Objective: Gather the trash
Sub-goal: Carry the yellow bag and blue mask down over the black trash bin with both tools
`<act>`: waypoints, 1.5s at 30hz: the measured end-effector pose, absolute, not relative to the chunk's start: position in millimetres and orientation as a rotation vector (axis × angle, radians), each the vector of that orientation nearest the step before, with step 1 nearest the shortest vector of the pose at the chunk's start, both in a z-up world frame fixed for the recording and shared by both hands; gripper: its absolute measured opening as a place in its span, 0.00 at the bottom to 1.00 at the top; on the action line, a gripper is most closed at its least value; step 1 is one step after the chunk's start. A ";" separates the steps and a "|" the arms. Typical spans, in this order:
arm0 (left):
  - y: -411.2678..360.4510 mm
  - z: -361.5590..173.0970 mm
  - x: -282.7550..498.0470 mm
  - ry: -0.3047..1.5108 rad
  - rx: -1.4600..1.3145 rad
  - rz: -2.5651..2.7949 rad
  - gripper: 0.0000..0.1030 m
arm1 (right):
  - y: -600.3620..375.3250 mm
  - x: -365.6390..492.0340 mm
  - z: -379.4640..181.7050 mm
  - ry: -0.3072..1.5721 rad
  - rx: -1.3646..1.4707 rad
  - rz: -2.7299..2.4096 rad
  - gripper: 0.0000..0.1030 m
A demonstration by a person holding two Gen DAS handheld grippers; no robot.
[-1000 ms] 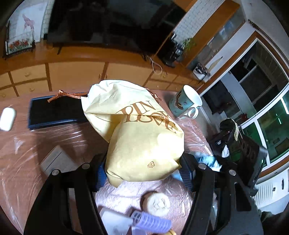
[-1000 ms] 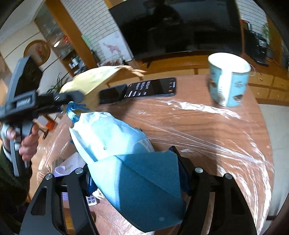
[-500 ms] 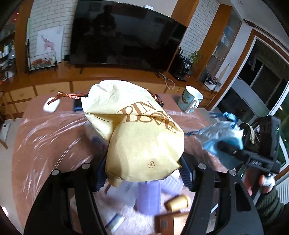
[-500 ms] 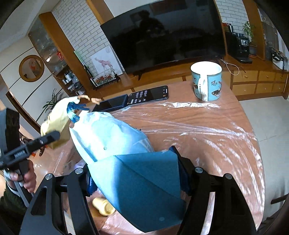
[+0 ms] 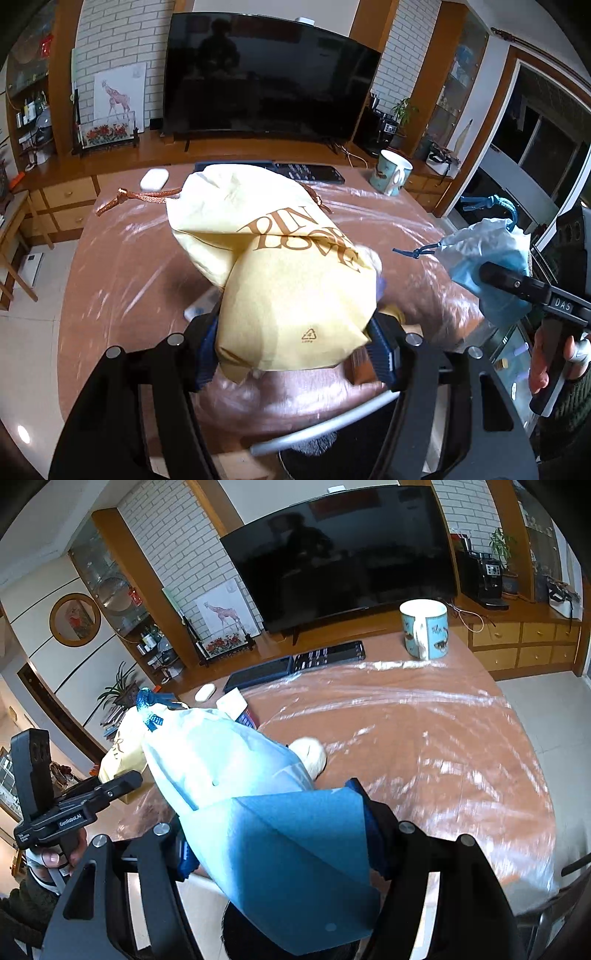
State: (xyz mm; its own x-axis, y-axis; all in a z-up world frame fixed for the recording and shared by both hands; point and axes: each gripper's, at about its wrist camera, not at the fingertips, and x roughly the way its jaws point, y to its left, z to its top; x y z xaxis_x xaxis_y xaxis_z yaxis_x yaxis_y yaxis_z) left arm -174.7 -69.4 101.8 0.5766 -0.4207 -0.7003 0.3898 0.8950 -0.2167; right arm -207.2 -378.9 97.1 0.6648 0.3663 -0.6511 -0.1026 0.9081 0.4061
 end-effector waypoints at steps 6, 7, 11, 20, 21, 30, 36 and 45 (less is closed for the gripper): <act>-58.8 96.6 -210.4 0.828 -0.035 -0.466 0.64 | -370.2 -235.9 94.9 0.814 0.348 0.311 0.66; -58.2 97.4 -215.6 0.824 -0.034 -0.463 0.64 | -370.4 -239.0 95.3 0.814 0.348 0.319 0.66; -56.0 97.6 -236.6 0.820 -0.047 -0.449 0.64 | -373.2 -252.1 97.4 0.812 0.342 0.364 0.66; -71.4 86.5 -284.6 0.865 -0.041 -0.420 0.64 | -384.9 -286.3 89.0 0.875 0.321 0.465 0.66; -72.3 85.2 -287.6 0.868 -0.038 -0.420 0.64 | -385.4 -289.0 87.5 0.883 0.321 0.472 0.66; -96.5 62.9 -324.0 0.949 0.023 -0.445 0.64 | -384.5 -314.6 63.1 0.986 0.301 0.523 0.66; -109.9 47.6 -338.9 0.993 0.049 -0.463 0.64 | -378.2 -324.1 45.0 1.046 0.287 0.535 0.66; -124.1 17.0 -346.7 1.075 0.086 -0.489 0.64 | -360.8 -324.9 18.2 1.113 0.260 0.553 0.66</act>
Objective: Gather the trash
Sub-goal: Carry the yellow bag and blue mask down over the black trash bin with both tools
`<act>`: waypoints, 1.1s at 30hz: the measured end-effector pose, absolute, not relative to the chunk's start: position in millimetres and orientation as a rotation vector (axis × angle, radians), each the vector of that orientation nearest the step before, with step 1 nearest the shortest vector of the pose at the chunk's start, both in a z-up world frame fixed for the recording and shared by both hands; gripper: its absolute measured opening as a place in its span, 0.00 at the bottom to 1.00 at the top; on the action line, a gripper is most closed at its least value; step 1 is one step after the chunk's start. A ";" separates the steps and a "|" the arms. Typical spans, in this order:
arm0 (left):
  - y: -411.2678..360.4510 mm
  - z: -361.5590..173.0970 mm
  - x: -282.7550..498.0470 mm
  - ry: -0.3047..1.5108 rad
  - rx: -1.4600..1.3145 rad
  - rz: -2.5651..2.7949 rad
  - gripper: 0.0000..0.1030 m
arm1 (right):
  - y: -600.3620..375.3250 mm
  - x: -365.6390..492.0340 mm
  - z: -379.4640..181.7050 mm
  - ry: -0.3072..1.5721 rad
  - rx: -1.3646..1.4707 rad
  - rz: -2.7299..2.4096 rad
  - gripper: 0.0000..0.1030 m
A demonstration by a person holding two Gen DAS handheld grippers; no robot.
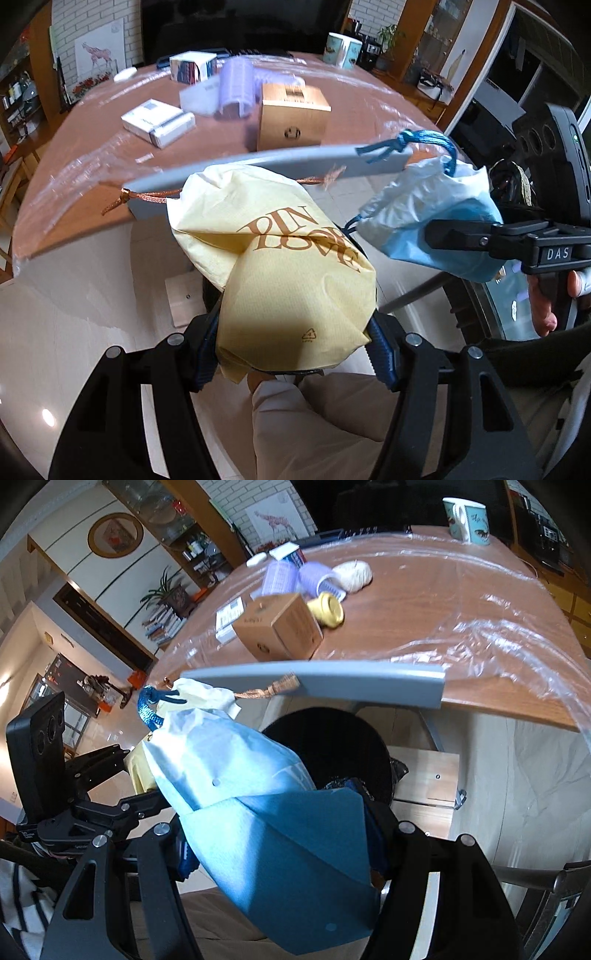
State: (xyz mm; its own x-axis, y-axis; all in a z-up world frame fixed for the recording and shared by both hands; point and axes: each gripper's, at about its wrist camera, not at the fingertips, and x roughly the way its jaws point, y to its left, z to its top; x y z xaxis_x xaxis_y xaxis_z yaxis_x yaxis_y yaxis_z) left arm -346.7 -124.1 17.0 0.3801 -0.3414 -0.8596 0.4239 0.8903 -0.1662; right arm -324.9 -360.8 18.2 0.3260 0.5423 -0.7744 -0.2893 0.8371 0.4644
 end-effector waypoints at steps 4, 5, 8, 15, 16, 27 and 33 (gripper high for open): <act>-125.3 6.6 -347.2 1.103 0.079 -0.498 0.64 | -354.9 -318.3 7.5 1.132 0.230 0.542 0.66; -126.1 2.9 -346.6 1.111 0.090 -0.496 0.64 | -354.2 -315.6 5.7 1.135 0.225 0.537 0.66; -128.0 -7.1 -343.9 1.132 0.110 -0.496 0.64 | -351.7 -309.0 0.9 1.145 0.237 0.524 0.66; -131.0 -26.1 -336.3 1.168 0.143 -0.493 0.64 | -340.4 -299.1 -16.3 1.182 0.240 0.495 0.66; -131.3 -29.1 -334.5 1.173 0.151 -0.491 0.64 | -338.6 -297.6 -18.7 1.189 0.241 0.487 0.66; -139.2 -53.7 -322.8 1.211 0.229 -0.502 0.64 | -328.6 -285.8 -46.1 1.241 0.248 0.421 0.66; -144.1 -60.9 -317.4 1.220 0.288 -0.508 0.64 | -324.2 -279.9 -57.4 1.258 0.243 0.396 0.66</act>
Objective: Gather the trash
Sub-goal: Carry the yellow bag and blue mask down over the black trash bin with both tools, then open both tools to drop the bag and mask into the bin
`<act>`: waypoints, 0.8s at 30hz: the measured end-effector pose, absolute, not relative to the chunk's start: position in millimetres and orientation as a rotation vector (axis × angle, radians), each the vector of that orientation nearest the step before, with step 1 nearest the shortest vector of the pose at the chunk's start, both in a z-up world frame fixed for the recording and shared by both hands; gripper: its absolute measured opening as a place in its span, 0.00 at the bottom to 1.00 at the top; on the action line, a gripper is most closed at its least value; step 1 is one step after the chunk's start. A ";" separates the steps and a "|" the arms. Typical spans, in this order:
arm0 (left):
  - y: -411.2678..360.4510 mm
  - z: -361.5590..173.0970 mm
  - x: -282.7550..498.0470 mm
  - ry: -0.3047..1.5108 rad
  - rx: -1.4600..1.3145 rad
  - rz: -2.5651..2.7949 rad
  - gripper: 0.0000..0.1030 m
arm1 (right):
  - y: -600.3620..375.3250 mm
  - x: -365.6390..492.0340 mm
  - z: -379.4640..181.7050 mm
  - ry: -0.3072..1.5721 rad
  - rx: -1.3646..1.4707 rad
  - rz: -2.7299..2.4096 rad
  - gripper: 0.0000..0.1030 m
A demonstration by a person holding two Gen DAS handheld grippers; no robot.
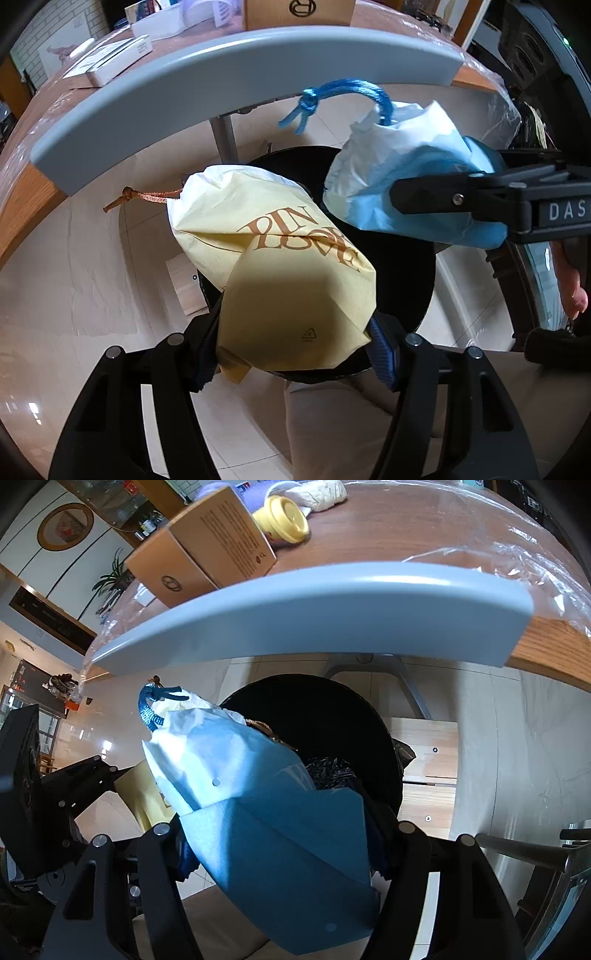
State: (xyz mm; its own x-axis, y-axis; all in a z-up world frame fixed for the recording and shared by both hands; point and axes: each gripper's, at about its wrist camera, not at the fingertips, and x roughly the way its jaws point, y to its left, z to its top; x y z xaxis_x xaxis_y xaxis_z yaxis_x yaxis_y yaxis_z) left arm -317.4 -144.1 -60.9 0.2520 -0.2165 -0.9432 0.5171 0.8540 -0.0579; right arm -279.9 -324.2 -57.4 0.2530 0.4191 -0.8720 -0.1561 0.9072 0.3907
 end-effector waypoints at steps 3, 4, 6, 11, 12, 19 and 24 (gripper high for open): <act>-146.6 -64.0 -314.7 1.223 0.309 -0.515 0.64 | -321.1 -276.5 -62.9 1.265 0.238 0.386 0.66; -147.5 -65.0 -313.7 1.223 0.315 -0.517 0.64 | -320.0 -275.6 -64.7 1.267 0.236 0.383 0.66; -149.9 -67.3 -311.9 1.225 0.332 -0.523 0.64 | -319.1 -273.7 -67.6 1.273 0.230 0.374 0.66; -154.4 -74.1 -305.9 1.235 0.362 -0.536 0.64 | -319.8 -271.4 -72.7 1.285 0.226 0.350 0.66; -155.0 -75.1 -305.3 1.237 0.366 -0.540 0.64 | -320.1 -270.9 -73.3 1.286 0.225 0.344 0.66; -157.2 -81.1 -301.9 1.244 0.391 -0.556 0.64 | -317.5 -270.5 -74.1 1.290 0.230 0.323 0.66; -157.0 -83.7 -301.0 1.248 0.401 -0.563 0.64 | -316.7 -269.8 -76.1 1.296 0.235 0.312 0.66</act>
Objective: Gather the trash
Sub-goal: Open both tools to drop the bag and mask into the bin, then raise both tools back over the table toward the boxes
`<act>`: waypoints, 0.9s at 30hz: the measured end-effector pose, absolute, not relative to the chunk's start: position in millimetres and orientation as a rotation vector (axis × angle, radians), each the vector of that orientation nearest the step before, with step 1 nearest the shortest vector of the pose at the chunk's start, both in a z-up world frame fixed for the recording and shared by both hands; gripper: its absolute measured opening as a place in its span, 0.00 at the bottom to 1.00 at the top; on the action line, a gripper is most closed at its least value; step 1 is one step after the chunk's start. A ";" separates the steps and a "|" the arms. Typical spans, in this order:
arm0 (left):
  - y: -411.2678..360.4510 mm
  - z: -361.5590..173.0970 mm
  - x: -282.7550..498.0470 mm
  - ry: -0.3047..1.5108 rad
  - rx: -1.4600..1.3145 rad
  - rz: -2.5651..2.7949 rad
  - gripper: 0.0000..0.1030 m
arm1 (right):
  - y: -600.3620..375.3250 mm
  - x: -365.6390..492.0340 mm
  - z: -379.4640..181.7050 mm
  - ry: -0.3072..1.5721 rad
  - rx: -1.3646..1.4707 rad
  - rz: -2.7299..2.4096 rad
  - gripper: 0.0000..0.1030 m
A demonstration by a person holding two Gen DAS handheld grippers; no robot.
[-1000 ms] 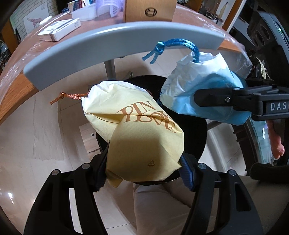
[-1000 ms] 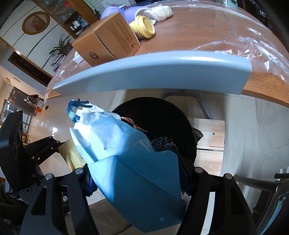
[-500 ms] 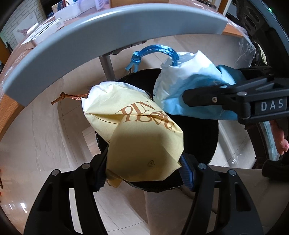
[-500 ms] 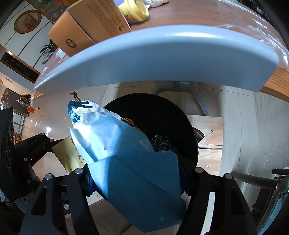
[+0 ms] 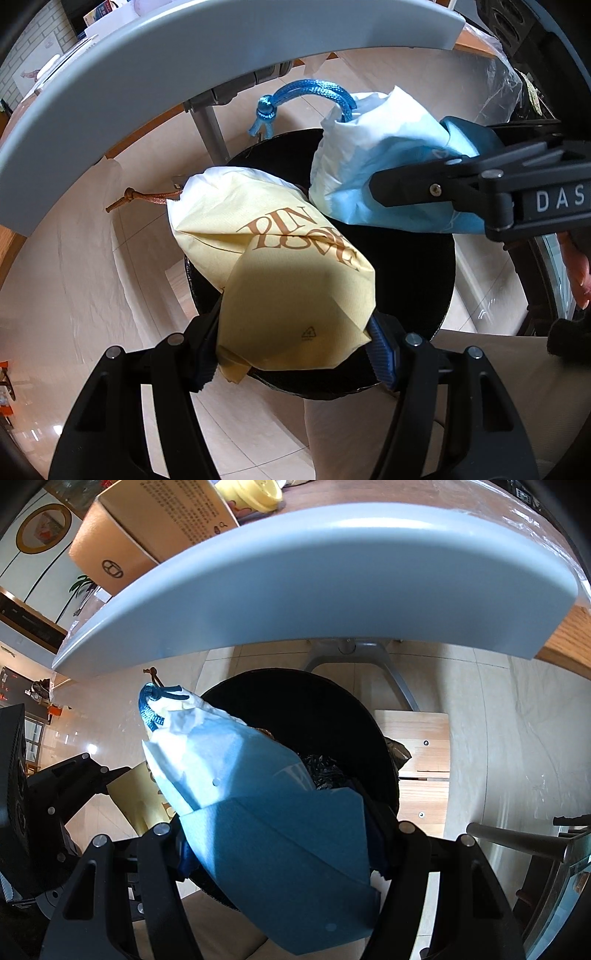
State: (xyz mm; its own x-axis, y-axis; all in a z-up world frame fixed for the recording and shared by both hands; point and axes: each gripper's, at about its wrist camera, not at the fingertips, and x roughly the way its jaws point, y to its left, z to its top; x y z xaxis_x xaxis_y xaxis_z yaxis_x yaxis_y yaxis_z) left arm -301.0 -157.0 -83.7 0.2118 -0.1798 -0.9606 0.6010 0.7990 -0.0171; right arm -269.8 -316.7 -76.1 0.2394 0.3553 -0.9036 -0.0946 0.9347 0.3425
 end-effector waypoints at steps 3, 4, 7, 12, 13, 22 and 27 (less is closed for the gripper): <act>-157.6 -85.4 -300.7 1.249 0.411 -0.567 0.64 | -316.9 -270.3 -77.7 1.300 0.240 0.308 0.66; -158.1 -85.5 -300.7 1.248 0.415 -0.567 0.64 | -317.6 -271.3 -76.4 1.302 0.241 0.307 0.66; -159.0 -85.2 -301.7 1.249 0.420 -0.568 0.64 | -318.1 -271.8 -75.9 1.307 0.243 0.308 0.66; -157.8 -86.0 -300.7 1.251 0.422 -0.562 0.64 | -316.8 -271.7 -77.7 1.309 0.243 0.307 0.66; -157.4 -85.9 -300.1 1.250 0.419 -0.560 0.64 | -316.6 -271.6 -77.8 1.310 0.244 0.308 0.66; -152.2 -78.4 -294.7 1.230 0.382 -0.543 0.79 | -315.8 -273.2 -70.8 1.276 0.238 0.318 0.80; -148.4 -76.2 -293.6 1.230 0.368 -0.536 0.79 | -325.6 -276.4 -64.2 1.260 0.266 0.308 0.80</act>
